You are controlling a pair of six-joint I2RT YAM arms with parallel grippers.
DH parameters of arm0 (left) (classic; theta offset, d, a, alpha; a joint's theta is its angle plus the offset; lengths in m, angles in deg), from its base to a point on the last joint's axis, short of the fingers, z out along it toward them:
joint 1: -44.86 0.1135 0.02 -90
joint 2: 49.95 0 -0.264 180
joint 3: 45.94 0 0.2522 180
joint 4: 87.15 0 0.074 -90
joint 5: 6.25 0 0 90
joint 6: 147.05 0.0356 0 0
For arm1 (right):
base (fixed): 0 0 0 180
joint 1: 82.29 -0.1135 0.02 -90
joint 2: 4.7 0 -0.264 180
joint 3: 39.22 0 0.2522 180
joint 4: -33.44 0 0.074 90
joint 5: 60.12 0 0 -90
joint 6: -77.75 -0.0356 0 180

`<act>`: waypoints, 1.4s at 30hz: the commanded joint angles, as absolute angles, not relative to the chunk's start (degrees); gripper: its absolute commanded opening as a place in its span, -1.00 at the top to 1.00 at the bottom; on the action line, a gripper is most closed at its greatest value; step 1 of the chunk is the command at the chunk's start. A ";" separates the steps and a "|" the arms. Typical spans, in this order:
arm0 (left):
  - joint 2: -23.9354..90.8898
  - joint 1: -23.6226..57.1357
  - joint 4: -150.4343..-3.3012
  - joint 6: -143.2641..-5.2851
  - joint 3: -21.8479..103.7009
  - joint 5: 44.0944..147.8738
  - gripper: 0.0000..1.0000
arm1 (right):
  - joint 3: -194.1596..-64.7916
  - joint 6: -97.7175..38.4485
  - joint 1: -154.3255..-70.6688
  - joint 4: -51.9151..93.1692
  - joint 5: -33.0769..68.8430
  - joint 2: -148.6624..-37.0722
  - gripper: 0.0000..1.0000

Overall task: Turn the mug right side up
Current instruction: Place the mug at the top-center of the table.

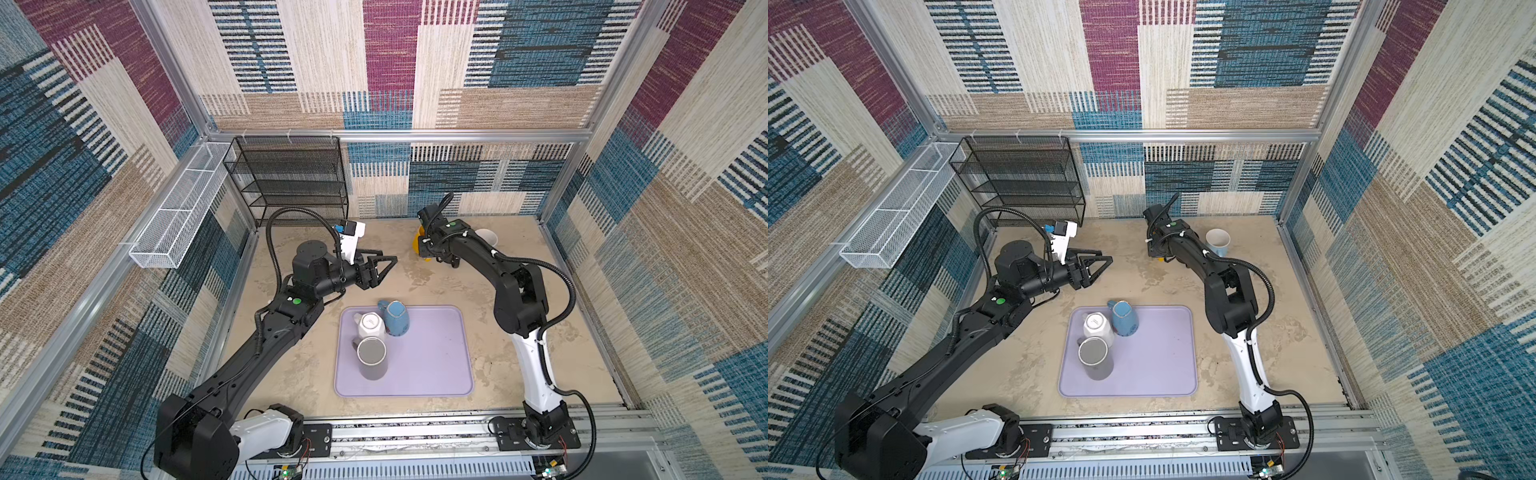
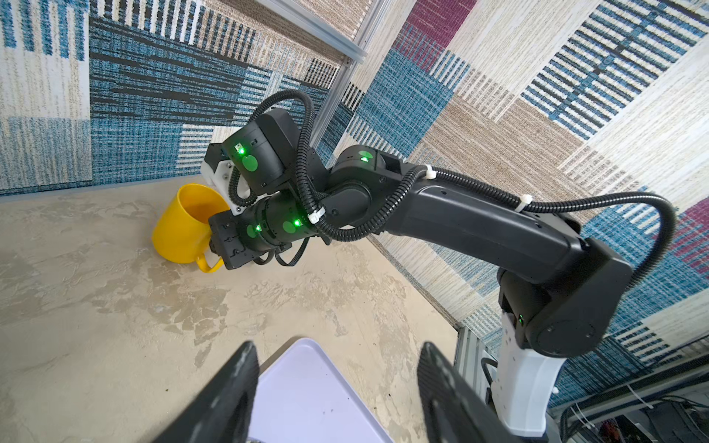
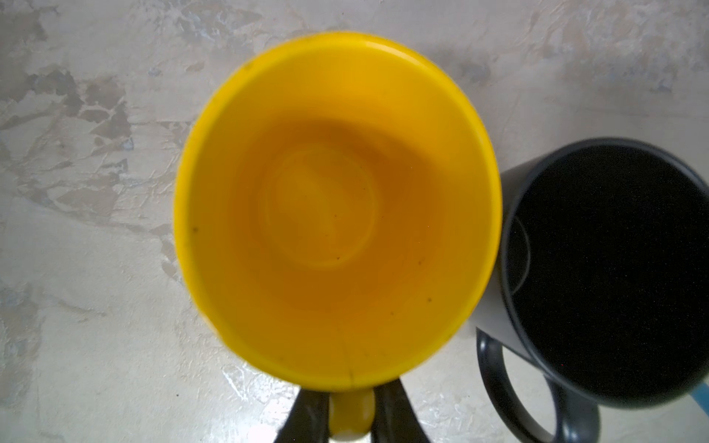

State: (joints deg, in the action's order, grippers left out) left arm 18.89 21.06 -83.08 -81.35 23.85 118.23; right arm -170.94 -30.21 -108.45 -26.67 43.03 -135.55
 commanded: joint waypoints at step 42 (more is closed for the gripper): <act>17.28 21.12 -78.56 -78.94 25.56 118.57 -0.36 | -178.01 -29.17 -110.38 -31.64 46.36 -140.70 0.36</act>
